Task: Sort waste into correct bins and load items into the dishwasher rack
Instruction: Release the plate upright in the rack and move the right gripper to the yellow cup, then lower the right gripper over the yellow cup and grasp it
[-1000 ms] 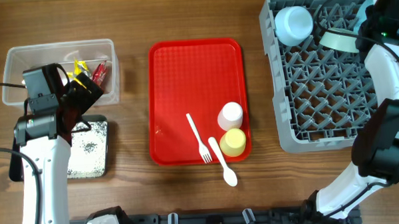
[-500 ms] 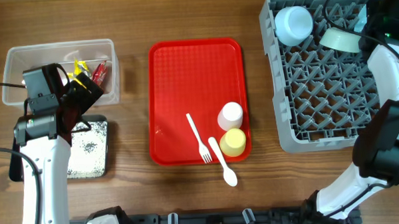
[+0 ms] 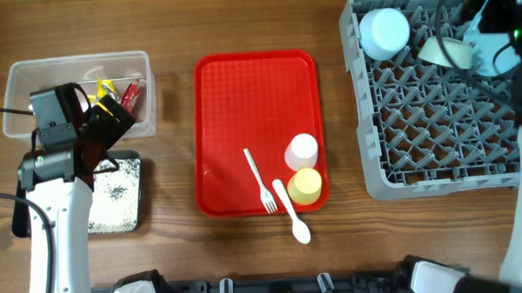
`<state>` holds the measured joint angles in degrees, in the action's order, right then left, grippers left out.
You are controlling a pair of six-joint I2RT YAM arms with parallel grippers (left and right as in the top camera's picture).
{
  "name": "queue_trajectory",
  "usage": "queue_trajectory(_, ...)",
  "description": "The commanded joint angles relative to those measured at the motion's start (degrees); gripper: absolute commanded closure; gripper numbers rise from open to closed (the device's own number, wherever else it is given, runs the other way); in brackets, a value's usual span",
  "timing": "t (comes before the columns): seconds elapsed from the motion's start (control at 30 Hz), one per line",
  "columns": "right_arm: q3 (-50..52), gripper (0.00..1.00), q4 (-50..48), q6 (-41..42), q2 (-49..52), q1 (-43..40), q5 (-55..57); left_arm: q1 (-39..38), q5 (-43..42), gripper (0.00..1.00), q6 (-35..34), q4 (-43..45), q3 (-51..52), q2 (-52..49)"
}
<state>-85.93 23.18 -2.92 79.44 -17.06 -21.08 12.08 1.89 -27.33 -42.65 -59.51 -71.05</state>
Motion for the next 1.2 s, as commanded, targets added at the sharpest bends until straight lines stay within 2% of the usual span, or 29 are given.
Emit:
queue_trajectory(0.0, -0.1, 0.0, 8.7, 3.1, -2.8, 6.2, -10.3, 0.3, 0.8, 0.0, 0.1, 0.1, -0.9, -0.2)
queue_trajectory(0.1, -0.1, 0.0, 16.5, 3.3, -4.5, 14.1, -3.6, 0.3, 0.8, 0.0, 0.1, 0.1, -0.9, -0.2)
queue_trajectory(0.23, 0.0, 0.0, 26.3, 8.7, -3.7, 28.1, 7.8, 0.3, 0.8, 0.0, 0.1, 0.1, -0.9, -0.2)
queue_trajectory(0.4, 0.0, 0.0, 36.7, 15.6, 0.9, 41.1, 15.3, 0.3, 0.8, 0.0, 0.1, 0.1, -0.9, -0.2)
queue_trajectory(0.53, 0.1, 0.0, 44.7, 20.6, 6.5, 48.2, 19.9, 0.3, 0.8, 0.0, 0.1, 0.1, -0.9, -0.2)
queue_trajectory(0.73, 0.2, 0.0, 49.6, 22.9, 14.4, 52.2, 18.3, 0.3, 0.8, 0.0, 0.1, 0.1, -0.9, -0.2)
queue_trajectory(0.93, 1.5, 0.05, 49.2, 28.0, 16.0, 54.3, 18.6, 0.3, 0.8, 0.0, 0.1, 0.1, -0.9, -0.2)
queue_trajectory(1.17, 11.1, 0.11, 45.4, 33.1, 16.0, 54.7, 20.0, 0.3, 0.8, 0.0, 0.1, 0.1, -0.9, -0.2)
